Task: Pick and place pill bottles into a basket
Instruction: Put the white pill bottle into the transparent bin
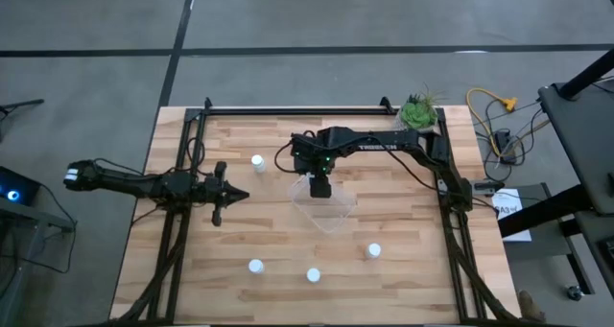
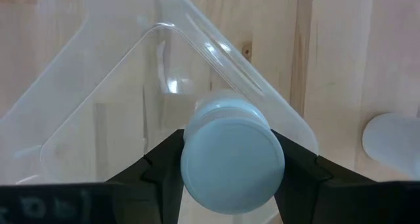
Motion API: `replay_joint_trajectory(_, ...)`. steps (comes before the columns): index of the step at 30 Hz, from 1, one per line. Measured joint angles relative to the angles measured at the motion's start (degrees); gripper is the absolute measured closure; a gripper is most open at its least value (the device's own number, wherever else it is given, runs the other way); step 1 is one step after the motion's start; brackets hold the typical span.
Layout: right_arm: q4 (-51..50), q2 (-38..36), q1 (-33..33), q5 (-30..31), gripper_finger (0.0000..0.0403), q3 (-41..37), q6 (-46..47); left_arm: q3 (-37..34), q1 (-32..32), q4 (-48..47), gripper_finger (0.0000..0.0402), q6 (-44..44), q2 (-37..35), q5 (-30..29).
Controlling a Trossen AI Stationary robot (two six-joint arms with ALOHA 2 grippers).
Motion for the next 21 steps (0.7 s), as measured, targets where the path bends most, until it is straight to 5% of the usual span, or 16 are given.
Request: replay_joint_trajectory(21, 1.8, 0.0, 0.0, 2.9, 0.0236, -1.9, 0.9, 0.0, 0.0, 0.0, 0.0402, 0.0, 0.0, 0.0)
